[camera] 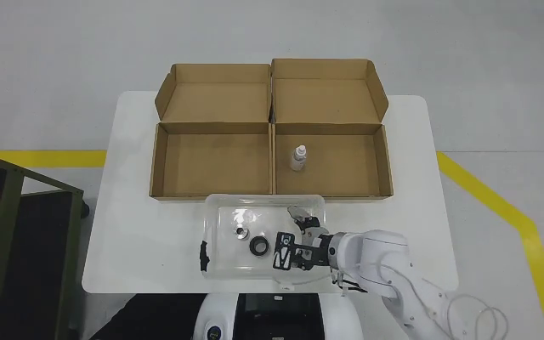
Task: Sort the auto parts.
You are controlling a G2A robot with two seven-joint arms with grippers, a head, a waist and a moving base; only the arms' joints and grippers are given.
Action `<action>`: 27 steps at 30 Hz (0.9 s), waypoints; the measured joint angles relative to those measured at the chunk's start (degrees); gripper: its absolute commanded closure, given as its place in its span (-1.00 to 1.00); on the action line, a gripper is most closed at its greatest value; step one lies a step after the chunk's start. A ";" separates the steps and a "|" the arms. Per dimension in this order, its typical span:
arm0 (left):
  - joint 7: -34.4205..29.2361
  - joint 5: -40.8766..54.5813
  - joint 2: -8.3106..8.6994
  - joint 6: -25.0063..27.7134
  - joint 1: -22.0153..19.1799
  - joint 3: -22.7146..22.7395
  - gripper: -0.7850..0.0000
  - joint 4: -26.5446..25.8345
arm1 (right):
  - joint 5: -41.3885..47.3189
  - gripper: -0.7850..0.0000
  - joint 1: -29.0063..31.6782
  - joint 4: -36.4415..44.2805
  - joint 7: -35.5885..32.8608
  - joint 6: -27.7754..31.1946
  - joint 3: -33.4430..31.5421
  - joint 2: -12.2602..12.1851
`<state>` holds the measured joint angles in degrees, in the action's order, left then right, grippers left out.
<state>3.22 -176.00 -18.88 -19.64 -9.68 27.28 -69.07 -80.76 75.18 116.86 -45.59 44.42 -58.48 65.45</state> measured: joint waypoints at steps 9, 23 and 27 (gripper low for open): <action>0.00 0.00 0.00 0.00 0.00 0.00 -1.00 0.00 | 0.57 -0.67 -2.90 -3.16 -2.92 -0.51 3.39 0.39; 0.00 0.00 0.00 0.00 0.00 0.00 -1.00 0.00 | 1.14 0.01 -5.40 -6.02 -7.26 -0.58 7.19 0.70; 0.00 0.00 0.00 0.00 0.00 0.00 -1.00 0.00 | 1.58 0.11 -6.09 -6.61 -8.57 -0.54 7.91 0.76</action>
<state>3.22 -176.00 -18.88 -19.64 -9.68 27.28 -69.07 -79.18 69.09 110.25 -54.16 43.88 -50.57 66.21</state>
